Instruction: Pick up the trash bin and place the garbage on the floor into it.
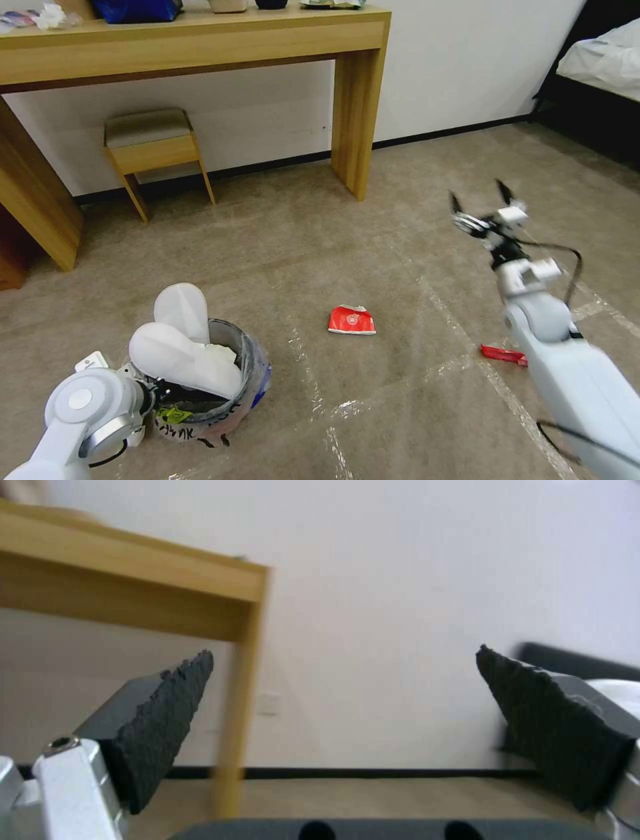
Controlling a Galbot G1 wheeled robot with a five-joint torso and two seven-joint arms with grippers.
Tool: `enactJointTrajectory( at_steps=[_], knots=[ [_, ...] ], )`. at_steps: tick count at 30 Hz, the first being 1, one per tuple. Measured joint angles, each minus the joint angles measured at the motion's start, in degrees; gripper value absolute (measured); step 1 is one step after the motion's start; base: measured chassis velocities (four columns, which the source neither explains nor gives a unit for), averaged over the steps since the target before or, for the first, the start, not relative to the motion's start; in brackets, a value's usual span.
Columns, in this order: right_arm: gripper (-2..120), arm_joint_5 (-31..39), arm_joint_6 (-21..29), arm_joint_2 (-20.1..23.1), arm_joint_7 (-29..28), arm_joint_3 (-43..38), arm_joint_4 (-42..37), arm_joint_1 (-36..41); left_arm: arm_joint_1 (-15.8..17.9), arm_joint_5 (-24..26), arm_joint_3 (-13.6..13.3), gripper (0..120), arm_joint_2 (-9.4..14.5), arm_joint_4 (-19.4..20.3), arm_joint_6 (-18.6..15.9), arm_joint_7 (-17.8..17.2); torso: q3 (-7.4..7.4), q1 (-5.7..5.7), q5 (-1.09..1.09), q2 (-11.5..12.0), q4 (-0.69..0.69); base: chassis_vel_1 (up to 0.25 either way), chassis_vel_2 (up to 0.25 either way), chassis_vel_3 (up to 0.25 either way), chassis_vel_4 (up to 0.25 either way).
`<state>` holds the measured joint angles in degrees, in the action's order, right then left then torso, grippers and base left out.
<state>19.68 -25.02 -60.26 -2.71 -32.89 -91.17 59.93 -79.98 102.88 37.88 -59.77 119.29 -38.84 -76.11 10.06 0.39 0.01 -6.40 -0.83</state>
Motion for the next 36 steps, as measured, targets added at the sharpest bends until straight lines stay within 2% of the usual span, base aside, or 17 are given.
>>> enactJointTrajectory(
  at_steps=[2, 3, 5, 6, 9, 12, 18, 36],
  knots=[
    [100, -2.97, -1.68, -4.0, -2.31, -4.05, -2.04, 3.88, 0.03, -0.21, -0.14, 0, -0.02, 0.02, -0.18, -0.04, 0.0, 0.0, -0.02, 0.0, 0.02, 0.0, 0.0, 0.0, 0.0],
    [100, -2.97, -1.68, -4.0, -2.31, -4.05, -2.04, 3.88, 0.03, -0.21, -0.14, 0, -0.02, 0.02, -0.18, -0.04, 0.0, 0.0, -0.02, 0.0, 0.02, 0.0, 0.0, 0.0, 0.0],
    [100, -7.45, -3.63, -8.93, -4.81, -7.96, -4.03, 7.43, 0.15, -0.31, -0.33, 0, 0.0, 0.05, -0.4, 0.05, 0.0, 0.0, 0.01, 0.0, 0.02, 0.0, 0.0, 0.0, 0.0],
    [100, -7.45, -3.63, -8.93, -4.81, -7.96, -4.03, 7.43, 0.15, -0.31, -0.33, 0, 0.0, 0.05, -0.4, 0.05, 0.0, 0.0, 0.01, 0.0, 0.02, 0.0, 0.0, 0.0, 0.0],
    [100, -11.7, -5.91, -14.61, -5.05, -13.01, -6.38, 12.32, 0.28, -0.18, -0.6, 0, 0.23, 0.27, -0.88, 0.33, 0.0, 0.0, 0.0, 0.0, 0.02, 0.0, 0.0, 0.0, 0.0],
    [100, -14.56, -7.71, -17.02, -5.05, -15.85, -7.23, 14.61, 0.49, -0.2, -0.82, 0, 0.51, 0.36, -1.32, 0.95, 0.0, 0.0, -0.02, 0.0, 0.01, 0.0, 0.0, 0.0, 0.0],
    [100, -16.16, -11.45, -18.5, -5.26, -17.56, -6.98, 17.38, 0.73, 0.27, -0.94, 0, 0.93, 0.6, -1.36, 1.1, 0.0, 0.0, -0.01, 0.0, 0.02, 0.0, 0.0, 0.0, 0.0],
    [100, -17.31, -15.49, -21.57, -4.28, -17.65, -4.94, 18.86, 1.05, -0.43, -1.75, 0, 1.3, 0.37, -1.84, 1.61, 0.0, 0.01, -0.01, 0.01, 0.02, 0.0, 0.0, 0.0, 0.0]
  ],
)
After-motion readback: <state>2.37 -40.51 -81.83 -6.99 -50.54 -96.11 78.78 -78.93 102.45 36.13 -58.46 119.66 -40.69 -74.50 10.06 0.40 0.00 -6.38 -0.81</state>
